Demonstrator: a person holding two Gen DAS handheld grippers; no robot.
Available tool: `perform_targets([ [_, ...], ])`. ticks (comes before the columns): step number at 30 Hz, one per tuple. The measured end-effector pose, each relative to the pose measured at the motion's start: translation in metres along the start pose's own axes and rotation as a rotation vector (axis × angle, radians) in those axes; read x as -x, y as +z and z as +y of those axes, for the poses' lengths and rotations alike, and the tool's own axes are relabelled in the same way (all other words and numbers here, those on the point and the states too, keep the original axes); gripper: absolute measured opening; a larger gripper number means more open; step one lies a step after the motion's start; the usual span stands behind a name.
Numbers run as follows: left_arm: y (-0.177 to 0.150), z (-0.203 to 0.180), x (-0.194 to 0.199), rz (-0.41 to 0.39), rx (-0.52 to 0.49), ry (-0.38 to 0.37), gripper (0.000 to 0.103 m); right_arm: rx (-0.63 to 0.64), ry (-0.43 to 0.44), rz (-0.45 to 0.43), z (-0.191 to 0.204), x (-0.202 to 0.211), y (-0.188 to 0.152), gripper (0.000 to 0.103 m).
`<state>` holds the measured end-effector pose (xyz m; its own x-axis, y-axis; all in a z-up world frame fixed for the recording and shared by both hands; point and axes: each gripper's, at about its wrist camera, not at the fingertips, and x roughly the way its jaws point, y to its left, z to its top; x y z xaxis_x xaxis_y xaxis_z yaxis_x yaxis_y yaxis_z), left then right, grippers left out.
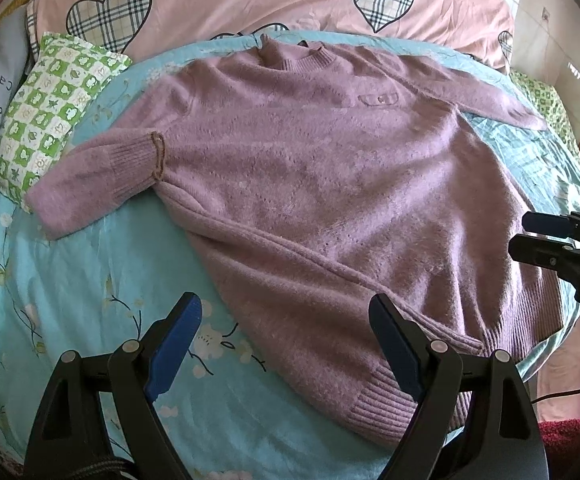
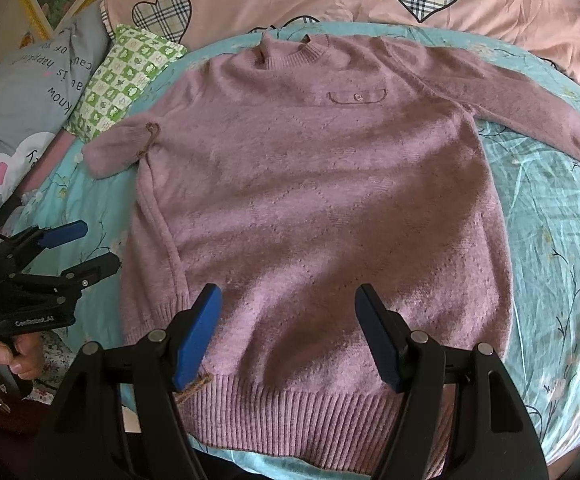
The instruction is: Fold small clothes
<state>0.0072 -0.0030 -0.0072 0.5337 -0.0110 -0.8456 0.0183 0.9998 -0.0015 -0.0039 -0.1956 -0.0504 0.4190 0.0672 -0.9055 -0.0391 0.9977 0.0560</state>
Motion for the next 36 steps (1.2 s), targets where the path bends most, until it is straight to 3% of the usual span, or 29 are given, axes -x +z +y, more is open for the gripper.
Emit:
perform_targets([
  [11,0.005,0.001,-0.008,0.004,0.023,-0.030,0.086,0.016,-0.026,0.013,0.001,-0.005,0.000,0.070],
  [18,0.010,0.004,-0.017,0.030,0.036,-0.022,0.086,-0.001,-0.005,0.079,-0.005,-0.010,0.012,0.070],
  [25,0.019,0.009,-0.028,0.037,0.054,-0.007,0.086,0.034,-0.012,0.049,-0.010,-0.015,0.032,0.070],
  [36,0.073,0.039,-0.054,0.057,0.087,0.013,0.087,0.074,0.015,0.020,-0.026,-0.033,0.086,0.070],
])
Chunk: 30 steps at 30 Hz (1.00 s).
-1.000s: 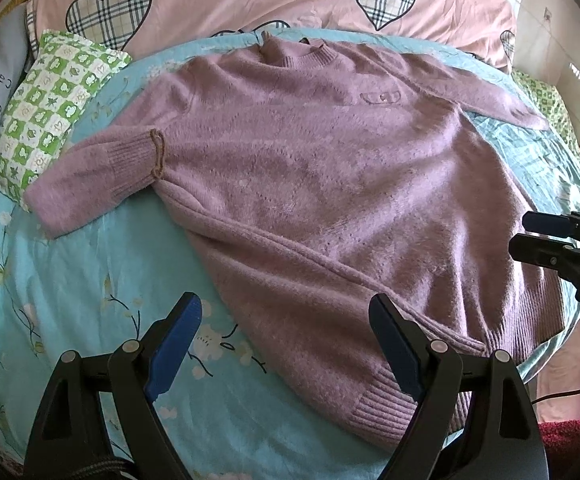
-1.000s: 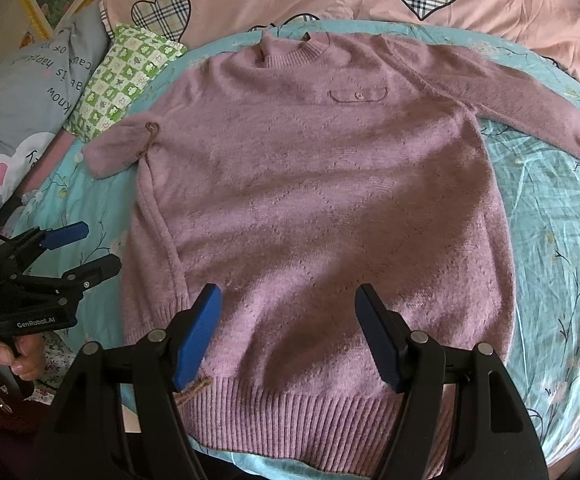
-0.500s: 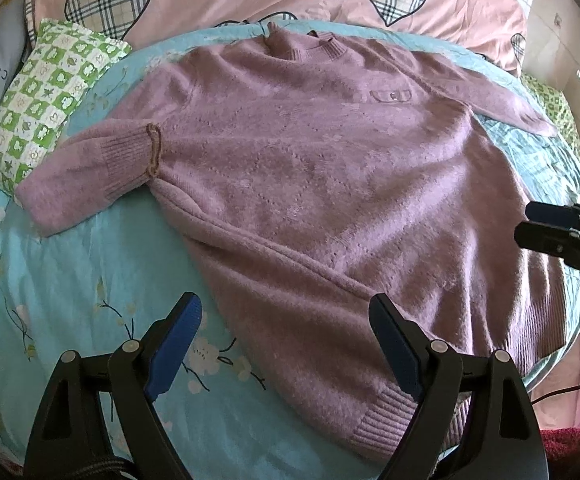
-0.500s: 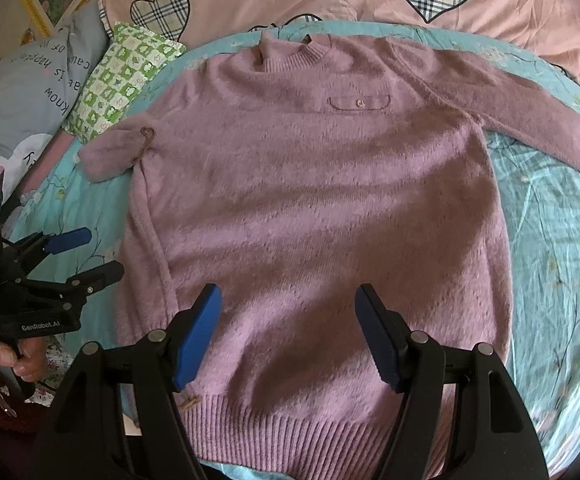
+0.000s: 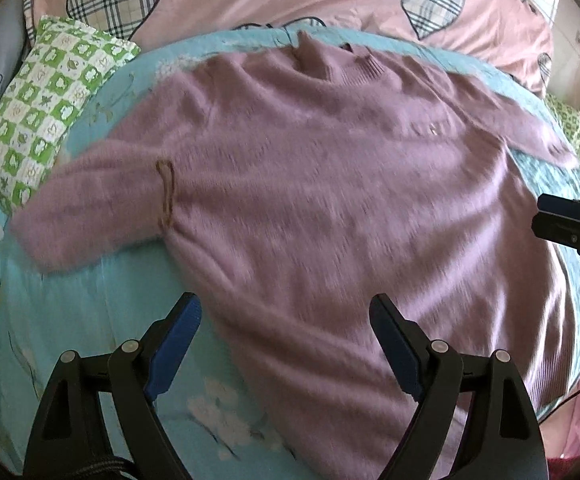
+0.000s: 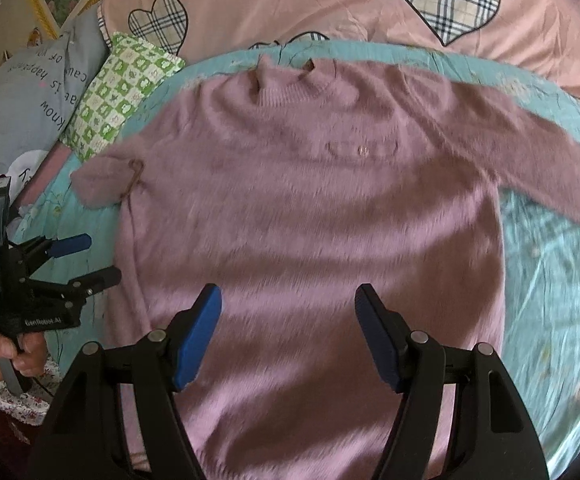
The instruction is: Fold small clothes
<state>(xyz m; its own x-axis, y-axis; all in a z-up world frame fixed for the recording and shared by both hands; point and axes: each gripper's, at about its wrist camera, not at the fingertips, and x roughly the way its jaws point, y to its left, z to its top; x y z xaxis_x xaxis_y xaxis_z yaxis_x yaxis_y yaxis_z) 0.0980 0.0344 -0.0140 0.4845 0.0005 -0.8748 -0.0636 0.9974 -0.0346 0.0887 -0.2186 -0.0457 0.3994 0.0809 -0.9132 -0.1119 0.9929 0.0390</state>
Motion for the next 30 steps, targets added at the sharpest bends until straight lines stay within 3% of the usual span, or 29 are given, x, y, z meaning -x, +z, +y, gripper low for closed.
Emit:
perform_targets([
  [14,0.099,0.028,-0.034,-0.020,-0.063,0.011,0.087,0.038,0.044,-0.049,-0.052,-0.026,0.100,0.070],
  [24,0.187,0.067,-0.066,-0.040,-0.043,-0.039,0.087,0.004,0.064,-0.056,-0.107,-0.068,0.182,0.070],
  [30,0.226,0.086,-0.100,0.007,-0.047,-0.087,0.087,0.016,0.085,-0.054,-0.129,-0.089,0.216,0.070],
])
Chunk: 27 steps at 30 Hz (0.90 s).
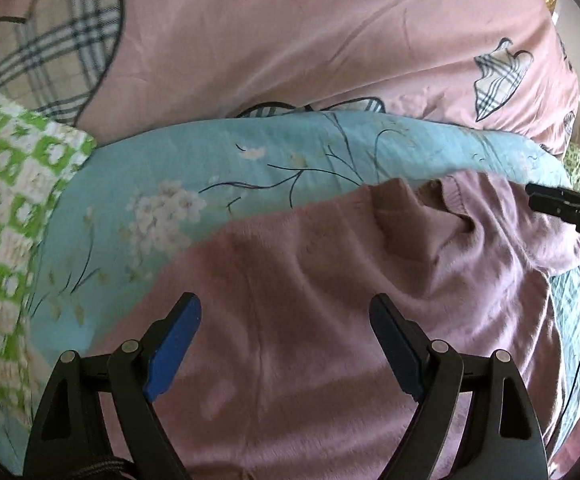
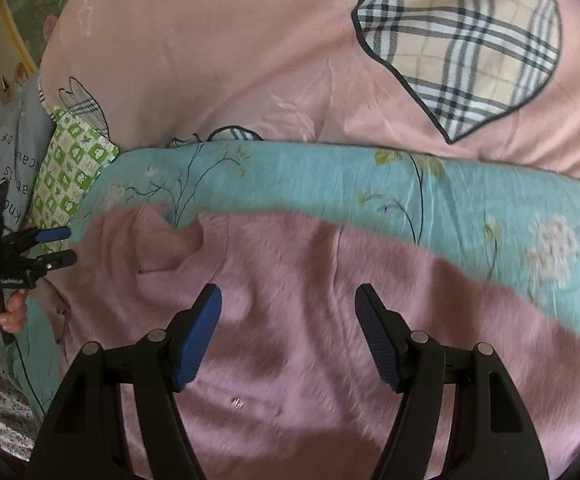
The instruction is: Fold small clothes
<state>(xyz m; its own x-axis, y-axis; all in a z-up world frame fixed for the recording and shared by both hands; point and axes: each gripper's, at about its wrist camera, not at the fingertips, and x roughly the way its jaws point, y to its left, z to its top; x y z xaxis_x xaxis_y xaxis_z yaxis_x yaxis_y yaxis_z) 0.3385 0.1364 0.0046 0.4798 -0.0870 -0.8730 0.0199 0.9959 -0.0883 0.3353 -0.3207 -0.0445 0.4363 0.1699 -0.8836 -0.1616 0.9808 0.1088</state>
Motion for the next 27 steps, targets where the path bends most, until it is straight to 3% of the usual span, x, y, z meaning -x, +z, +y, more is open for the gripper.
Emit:
perform_targets([
  [7,0.038,0.018,-0.040,0.069,-0.082,-0.020,0.087,0.106,0.007,0.019,-0.010,-0.025,0.033,0.070],
  [10,0.048,0.029,-0.057,0.118,-0.088,-0.051,0.087,0.148,0.016,0.076,-0.019,-0.047,0.044,0.070],
  [12,0.050,0.032,-0.071,0.189,-0.094,-0.113,0.087,0.178,0.028,0.134,-0.022,-0.064,0.047,0.070],
  [14,0.050,0.028,-0.080,0.212,-0.129,-0.098,0.087,0.221,0.029,0.183,-0.020,-0.080,0.047,0.070],
  [16,0.048,0.021,-0.088,0.223,-0.170,-0.068,0.086,0.278,0.022,0.206,-0.016,-0.092,0.042,0.059],
  [17,0.048,0.018,-0.090,0.222,-0.181,-0.058,0.086,0.301,0.013,0.210,-0.013,-0.096,0.041,0.048],
  [18,0.047,0.016,-0.092,0.218,-0.192,-0.057,0.081,0.311,0.016,0.207,-0.011,-0.097,0.041,0.028],
  [19,0.047,0.013,-0.092,0.211,-0.205,-0.067,0.066,0.302,0.028,0.202,-0.012,-0.096,0.041,0.013],
  [20,0.046,0.010,-0.090,0.201,-0.222,-0.077,0.052,0.281,0.036,0.197,-0.014,-0.094,0.041,0.010],
  [21,0.047,0.007,-0.087,0.190,-0.224,-0.090,0.011,0.278,0.029,0.183,-0.013,-0.091,0.041,0.010],
  [22,0.049,0.007,-0.083,0.187,-0.205,-0.112,0.012,0.277,0.016,0.161,-0.014,-0.085,0.040,0.009],
  [24,0.056,0.005,-0.065,0.111,-0.192,-0.084,0.010,0.258,-0.016,0.105,-0.017,-0.068,0.043,0.008],
  [27,0.061,0.010,-0.039,0.009,-0.133,-0.074,0.009,0.118,-0.053,-0.051,-0.042,-0.024,0.053,0.007],
])
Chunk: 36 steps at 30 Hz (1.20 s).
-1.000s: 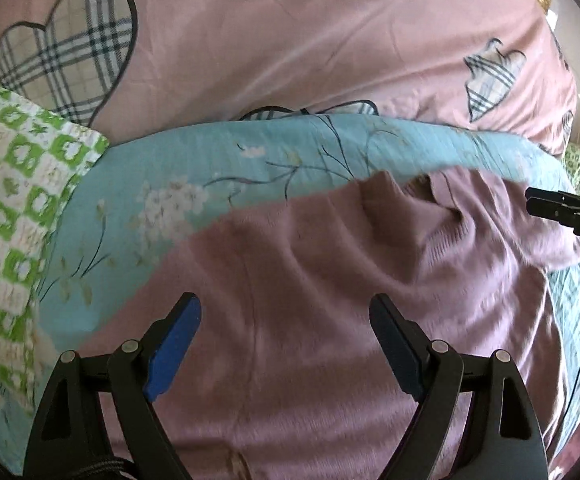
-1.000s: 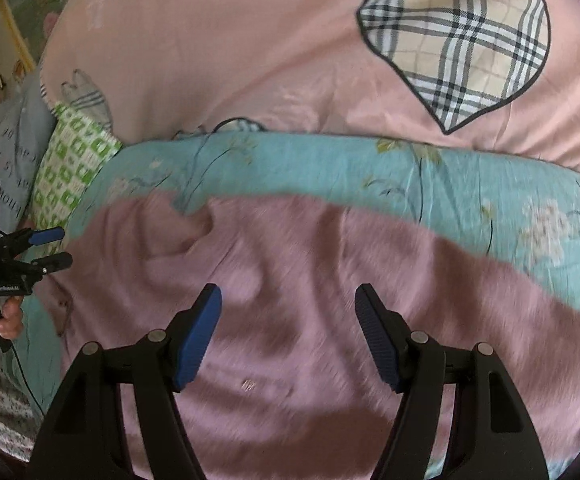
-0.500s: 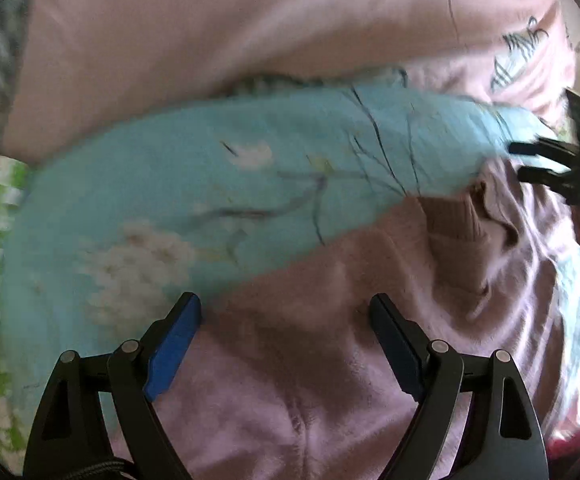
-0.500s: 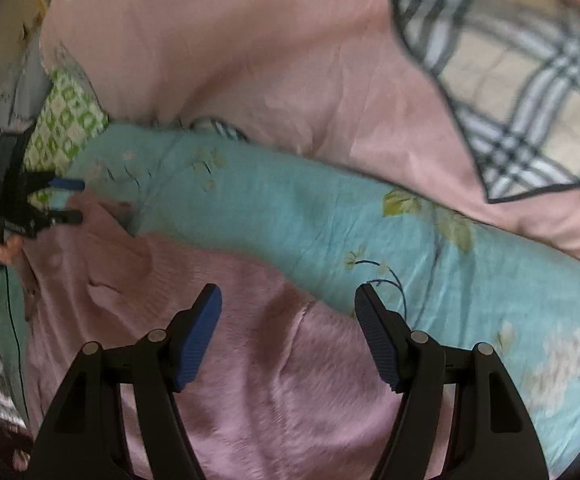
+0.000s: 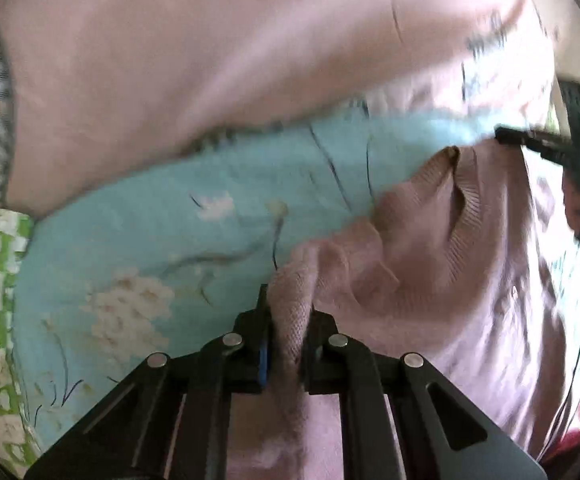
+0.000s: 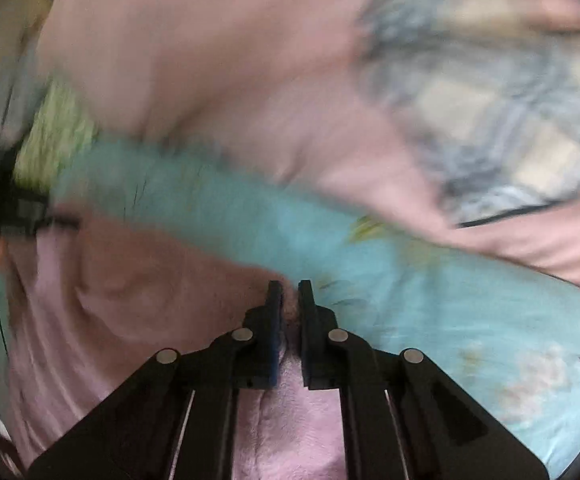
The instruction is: Fold small clothes
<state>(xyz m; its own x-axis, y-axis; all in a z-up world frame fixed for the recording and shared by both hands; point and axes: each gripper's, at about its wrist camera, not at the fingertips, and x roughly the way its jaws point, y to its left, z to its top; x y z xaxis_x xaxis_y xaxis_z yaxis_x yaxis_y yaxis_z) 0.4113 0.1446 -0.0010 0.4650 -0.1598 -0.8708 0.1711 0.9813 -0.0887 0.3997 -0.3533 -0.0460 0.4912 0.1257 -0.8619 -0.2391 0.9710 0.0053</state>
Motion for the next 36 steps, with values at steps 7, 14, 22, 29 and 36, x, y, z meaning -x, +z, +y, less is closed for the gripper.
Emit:
perform_targets([
  [7,-0.001,0.028,-0.046,0.021,0.158,0.149,0.009,-0.142,-0.164,0.029,-0.036,-0.034,-0.015,0.007],
  [14,0.002,0.027,-0.028,-0.015,0.249,0.171,0.030,-0.224,-0.161,0.006,-0.033,-0.029,-0.011,0.012],
  [22,-0.038,0.014,0.052,-0.119,0.350,0.087,0.051,-0.469,-0.149,-0.144,-0.065,0.089,-0.075,0.041],
  [29,-0.089,-0.048,0.052,-0.039,0.368,-0.041,0.057,-0.831,-0.390,-0.111,-0.131,0.180,-0.224,0.043],
  [36,-0.114,-0.102,-0.006,0.107,0.416,-0.065,0.060,-1.126,-0.507,-0.229,-0.213,0.235,-0.300,0.043],
])
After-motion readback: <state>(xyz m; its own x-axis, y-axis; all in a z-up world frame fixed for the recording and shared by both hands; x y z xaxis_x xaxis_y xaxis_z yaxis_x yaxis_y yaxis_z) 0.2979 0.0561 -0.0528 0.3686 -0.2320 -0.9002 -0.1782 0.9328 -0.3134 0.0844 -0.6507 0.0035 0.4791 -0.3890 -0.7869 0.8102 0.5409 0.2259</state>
